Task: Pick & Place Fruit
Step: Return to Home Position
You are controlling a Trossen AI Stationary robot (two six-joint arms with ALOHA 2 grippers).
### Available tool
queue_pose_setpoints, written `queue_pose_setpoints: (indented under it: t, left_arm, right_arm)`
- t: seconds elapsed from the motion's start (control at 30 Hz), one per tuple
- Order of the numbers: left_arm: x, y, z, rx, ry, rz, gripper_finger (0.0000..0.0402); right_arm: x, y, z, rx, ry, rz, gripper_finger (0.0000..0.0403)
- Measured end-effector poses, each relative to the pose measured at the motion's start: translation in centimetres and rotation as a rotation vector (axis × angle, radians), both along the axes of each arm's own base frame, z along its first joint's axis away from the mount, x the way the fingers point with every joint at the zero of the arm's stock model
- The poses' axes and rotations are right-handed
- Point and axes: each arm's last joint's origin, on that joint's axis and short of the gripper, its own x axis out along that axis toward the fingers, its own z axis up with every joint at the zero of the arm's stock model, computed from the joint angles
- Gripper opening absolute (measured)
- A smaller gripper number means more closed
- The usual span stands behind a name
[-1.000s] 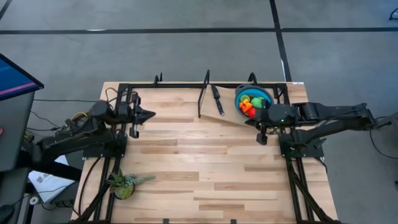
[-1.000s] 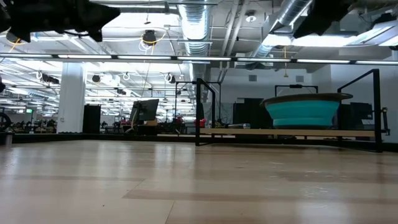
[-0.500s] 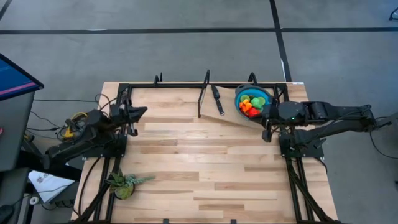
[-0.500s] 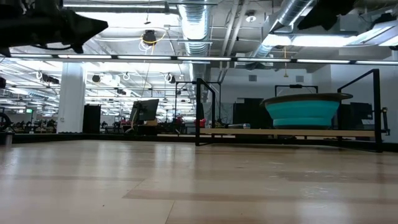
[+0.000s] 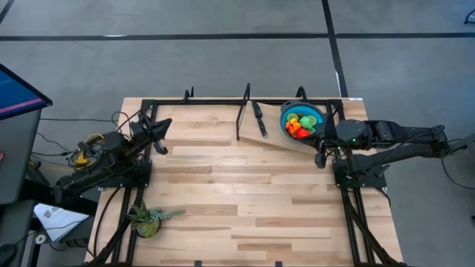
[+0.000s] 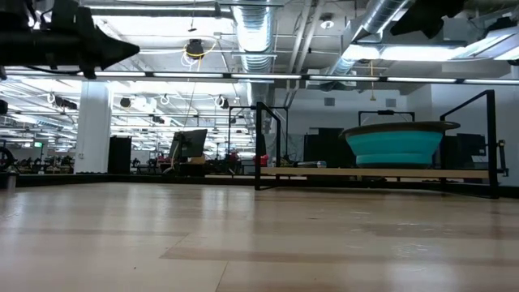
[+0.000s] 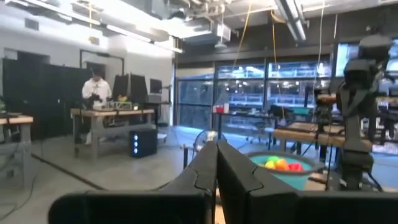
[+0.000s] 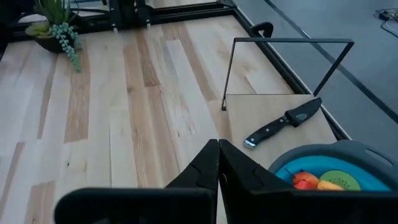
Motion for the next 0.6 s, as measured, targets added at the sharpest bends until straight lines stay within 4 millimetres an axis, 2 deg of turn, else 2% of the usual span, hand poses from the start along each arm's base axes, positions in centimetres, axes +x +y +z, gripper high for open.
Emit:
queue_pose_setpoints:
  t: [0.27,0.43,0.6]
  left_arm:
    - [0.4,0.0,-1.4,-0.055,0.114,-0.034,0.0000]
    - [0.9,0.1,-3.3,-0.082,0.178,-0.054,0.0000]
    - [1.0,0.0,-3.4,-0.046,0.213,-0.108,0.0000]
  right_arm:
    - [0.0,0.0,0.0,-0.001,0.001,0.004,0.0000]
    - [-0.7,0.0,0.4,-0.001,-0.030,0.005,0.0000]
    - [-1.6,-0.1,0.6,0.001,-0.052,0.006,0.0000]
